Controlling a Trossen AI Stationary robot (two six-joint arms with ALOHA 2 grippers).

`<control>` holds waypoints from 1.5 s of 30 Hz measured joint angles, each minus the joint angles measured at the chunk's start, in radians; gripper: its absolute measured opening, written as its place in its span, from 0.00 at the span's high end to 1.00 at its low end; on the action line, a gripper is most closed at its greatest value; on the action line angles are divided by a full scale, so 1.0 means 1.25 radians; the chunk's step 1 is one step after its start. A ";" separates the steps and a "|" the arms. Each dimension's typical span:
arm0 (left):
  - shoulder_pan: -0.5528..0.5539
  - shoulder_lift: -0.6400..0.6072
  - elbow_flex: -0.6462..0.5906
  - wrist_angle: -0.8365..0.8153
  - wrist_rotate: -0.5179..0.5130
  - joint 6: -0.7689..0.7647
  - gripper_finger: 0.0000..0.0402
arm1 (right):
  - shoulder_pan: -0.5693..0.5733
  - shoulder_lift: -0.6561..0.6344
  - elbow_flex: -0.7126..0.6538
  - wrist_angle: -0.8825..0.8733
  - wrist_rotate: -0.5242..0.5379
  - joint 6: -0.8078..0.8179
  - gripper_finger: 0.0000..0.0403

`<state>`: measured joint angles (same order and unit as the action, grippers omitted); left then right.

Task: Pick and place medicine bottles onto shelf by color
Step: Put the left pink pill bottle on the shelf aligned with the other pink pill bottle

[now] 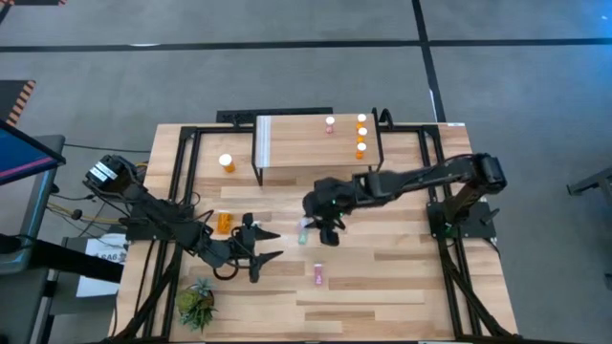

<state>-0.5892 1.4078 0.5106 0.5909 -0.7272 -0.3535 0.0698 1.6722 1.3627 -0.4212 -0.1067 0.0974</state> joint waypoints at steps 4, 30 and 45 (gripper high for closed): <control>0.000 0.000 0.000 -0.009 0.004 -0.006 0.47 | -0.058 -0.012 0.080 -0.131 0.002 -0.032 0.66; 0.000 0.000 0.000 -0.021 0.010 -0.020 0.47 | -0.446 -0.038 0.178 -0.300 0.029 -0.035 0.66; 0.001 0.000 0.000 -0.021 0.009 -0.027 0.47 | -0.437 -0.038 0.178 -0.330 0.066 -0.060 0.65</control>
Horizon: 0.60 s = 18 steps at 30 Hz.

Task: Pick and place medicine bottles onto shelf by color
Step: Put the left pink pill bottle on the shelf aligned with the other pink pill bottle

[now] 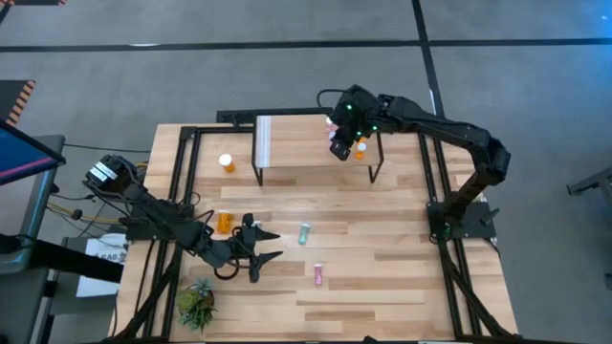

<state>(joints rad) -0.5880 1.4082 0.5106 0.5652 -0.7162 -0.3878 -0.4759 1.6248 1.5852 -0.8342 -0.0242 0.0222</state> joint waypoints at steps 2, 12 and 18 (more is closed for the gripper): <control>0.000 0.000 0.000 0.000 0.000 0.000 0.47 | 0.000 0.000 0.000 0.000 0.000 0.000 0.65; 0.001 0.000 0.000 -0.011 -0.004 -0.014 0.47 | 0.011 0.043 -0.002 -0.012 0.020 -0.020 0.65; 0.001 0.000 -0.001 -0.019 -0.005 -0.015 0.47 | 0.008 0.052 0.000 0.002 0.021 -0.021 0.65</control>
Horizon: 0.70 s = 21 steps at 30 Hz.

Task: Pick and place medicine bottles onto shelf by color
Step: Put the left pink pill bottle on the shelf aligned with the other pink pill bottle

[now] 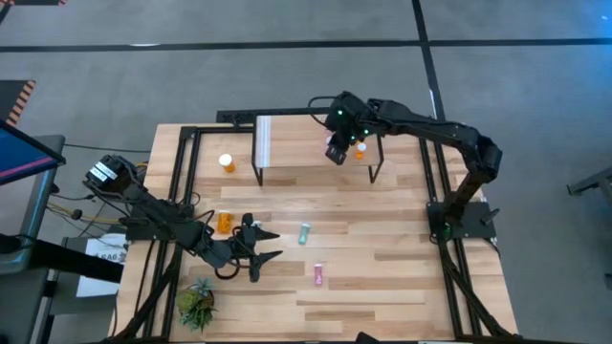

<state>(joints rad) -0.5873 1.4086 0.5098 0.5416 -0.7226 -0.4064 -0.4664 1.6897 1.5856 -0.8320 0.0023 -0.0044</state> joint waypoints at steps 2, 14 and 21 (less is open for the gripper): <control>0.000 0.000 0.000 0.000 0.000 -0.001 0.47 | -0.002 0.000 0.001 0.011 0.001 0.000 0.65; 0.003 0.000 0.000 -0.002 0.000 -0.008 0.47 | -0.011 0.001 0.001 0.006 0.025 -0.002 0.65; 0.014 0.000 0.000 -0.002 0.000 -0.020 0.47 | -0.020 0.001 0.001 0.011 0.024 -0.004 0.64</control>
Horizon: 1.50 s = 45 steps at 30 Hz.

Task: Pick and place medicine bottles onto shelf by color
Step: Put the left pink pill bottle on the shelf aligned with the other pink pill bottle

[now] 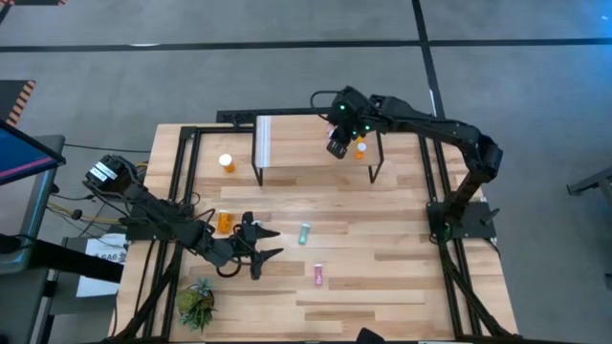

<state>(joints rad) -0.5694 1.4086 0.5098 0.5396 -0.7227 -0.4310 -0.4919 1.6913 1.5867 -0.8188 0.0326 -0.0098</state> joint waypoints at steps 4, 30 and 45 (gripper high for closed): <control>0.000 0.000 0.000 0.000 0.000 0.000 0.47 | 0.000 0.000 0.000 0.000 -0.001 -0.002 0.63; 0.000 0.000 0.000 0.000 0.003 -0.011 0.47 | 0.011 -0.001 0.000 0.006 -0.013 0.006 0.62; 0.014 0.000 0.000 0.000 0.008 -0.014 0.47 | -0.010 -0.001 0.068 -0.060 -0.070 0.025 0.61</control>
<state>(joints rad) -0.5520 1.4085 0.5098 0.5392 -0.7128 -0.4488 -0.5049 1.6901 1.6714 -0.8943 -0.0554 0.0219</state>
